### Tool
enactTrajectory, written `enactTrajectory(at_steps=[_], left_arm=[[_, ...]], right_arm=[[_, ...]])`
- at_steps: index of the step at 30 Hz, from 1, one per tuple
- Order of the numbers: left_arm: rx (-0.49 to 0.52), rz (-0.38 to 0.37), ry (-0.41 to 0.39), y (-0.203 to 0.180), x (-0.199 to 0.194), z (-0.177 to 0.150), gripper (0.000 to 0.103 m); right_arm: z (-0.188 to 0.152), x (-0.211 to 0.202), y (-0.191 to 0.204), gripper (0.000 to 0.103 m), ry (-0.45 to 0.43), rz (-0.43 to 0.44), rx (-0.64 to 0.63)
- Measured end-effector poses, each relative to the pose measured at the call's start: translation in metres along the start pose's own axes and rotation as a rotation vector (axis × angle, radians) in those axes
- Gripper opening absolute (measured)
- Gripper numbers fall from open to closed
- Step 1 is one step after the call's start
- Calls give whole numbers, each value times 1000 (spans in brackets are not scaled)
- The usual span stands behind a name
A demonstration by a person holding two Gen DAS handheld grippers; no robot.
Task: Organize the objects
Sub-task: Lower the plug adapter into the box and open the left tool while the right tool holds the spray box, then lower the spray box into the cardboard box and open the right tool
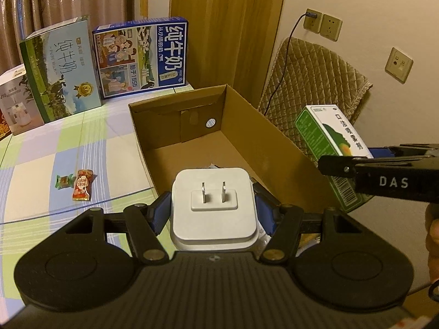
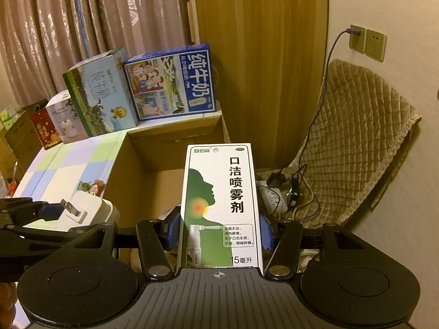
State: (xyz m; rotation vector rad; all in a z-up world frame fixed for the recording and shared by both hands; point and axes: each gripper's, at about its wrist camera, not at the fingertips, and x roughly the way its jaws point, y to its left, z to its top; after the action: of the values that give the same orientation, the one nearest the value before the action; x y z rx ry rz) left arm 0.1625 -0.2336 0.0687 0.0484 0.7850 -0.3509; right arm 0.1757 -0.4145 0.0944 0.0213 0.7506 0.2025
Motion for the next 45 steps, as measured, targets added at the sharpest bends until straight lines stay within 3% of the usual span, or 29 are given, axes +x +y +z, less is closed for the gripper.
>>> enactTrajectory(at_steps=[7,9,26,28,29,45], left_arm=[[-8,-38,58,0,25,8,62],[-14,-37,57,2,28,9,70],[-52,5,27,25,4,-2,70],[-54,8,26,28,2,-3,70],[-57,10,27,29,2,-3,70],[-114,42,3,43,-33,-24,84]], right_arm=[[1,6,-5,53,10,-2,12],[0,6,-5,53,14,-1,12],[7,12,13,53,13,81,42],[9,13,9,68,-15,141,85],[10,14,6,80,-26,157,115],[-18,-28,19,87,-12,99,85]])
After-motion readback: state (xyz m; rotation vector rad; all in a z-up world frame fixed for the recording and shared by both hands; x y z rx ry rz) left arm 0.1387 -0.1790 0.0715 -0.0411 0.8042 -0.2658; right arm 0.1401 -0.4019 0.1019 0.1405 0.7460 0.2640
